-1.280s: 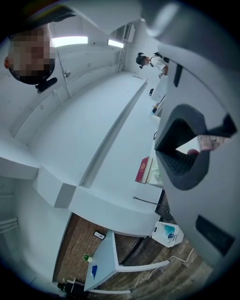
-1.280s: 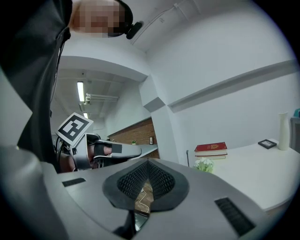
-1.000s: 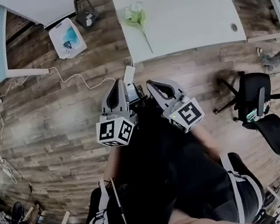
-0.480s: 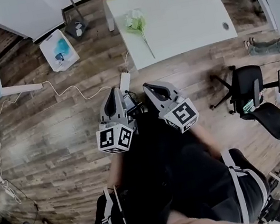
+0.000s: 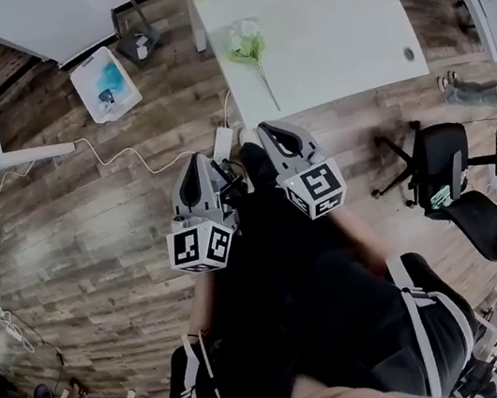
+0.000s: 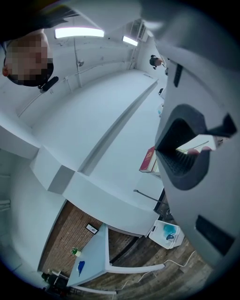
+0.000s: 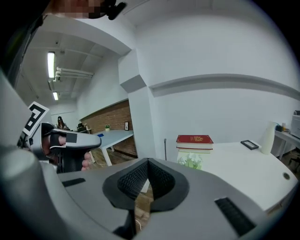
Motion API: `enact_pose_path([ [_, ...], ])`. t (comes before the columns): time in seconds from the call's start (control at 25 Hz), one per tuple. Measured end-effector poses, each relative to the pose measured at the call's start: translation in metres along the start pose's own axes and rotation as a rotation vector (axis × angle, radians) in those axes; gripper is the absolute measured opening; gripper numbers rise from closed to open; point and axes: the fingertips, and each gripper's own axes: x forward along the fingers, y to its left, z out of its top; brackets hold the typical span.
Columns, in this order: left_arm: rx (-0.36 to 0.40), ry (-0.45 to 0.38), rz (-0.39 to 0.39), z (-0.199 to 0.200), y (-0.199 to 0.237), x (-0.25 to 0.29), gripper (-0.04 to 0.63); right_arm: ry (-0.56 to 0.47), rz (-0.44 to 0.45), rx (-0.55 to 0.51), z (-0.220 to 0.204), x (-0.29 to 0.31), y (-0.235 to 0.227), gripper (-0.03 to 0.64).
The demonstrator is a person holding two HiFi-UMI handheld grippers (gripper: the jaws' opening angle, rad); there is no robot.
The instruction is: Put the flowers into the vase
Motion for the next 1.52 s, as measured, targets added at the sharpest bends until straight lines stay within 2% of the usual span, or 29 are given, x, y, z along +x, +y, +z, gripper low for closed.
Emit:
enact_pose_path([
  [0.16, 0.062, -0.002, 0.004, 0.007, -0.010, 0.025, 0.046, -0.010, 0.051, -0.082, 0.009, 0.022, -0.007, 0.015],
  [0.36, 0.111, -0.004, 0.030, 0.018, -0.023, 0.065, 0.046, -0.032, 0.098, -0.055, 0.018, 0.039, -0.032, 0.015],
  [0.68, 0.158, 0.044, 0.079, 0.012, -0.047, 0.122, 0.046, 0.075, 0.044, 0.054, -0.024, 0.082, -0.110, 0.017],
  [0.88, 0.145, 0.066, 0.120, 0.002, -0.048, 0.133, 0.046, 0.135, 0.052, 0.083, -0.044, 0.115, -0.136, 0.017],
  [1.08, 0.147, 0.057, 0.136, 0.016, -0.038, 0.139, 0.046, 0.201, 0.020, 0.112, -0.060, 0.139, -0.152, 0.019],
  [1.52, 0.078, 0.026, 0.075, 0.047, 0.013, 0.140, 0.046, 0.332, -0.053, 0.150, -0.080, 0.170, -0.165, 0.218],
])
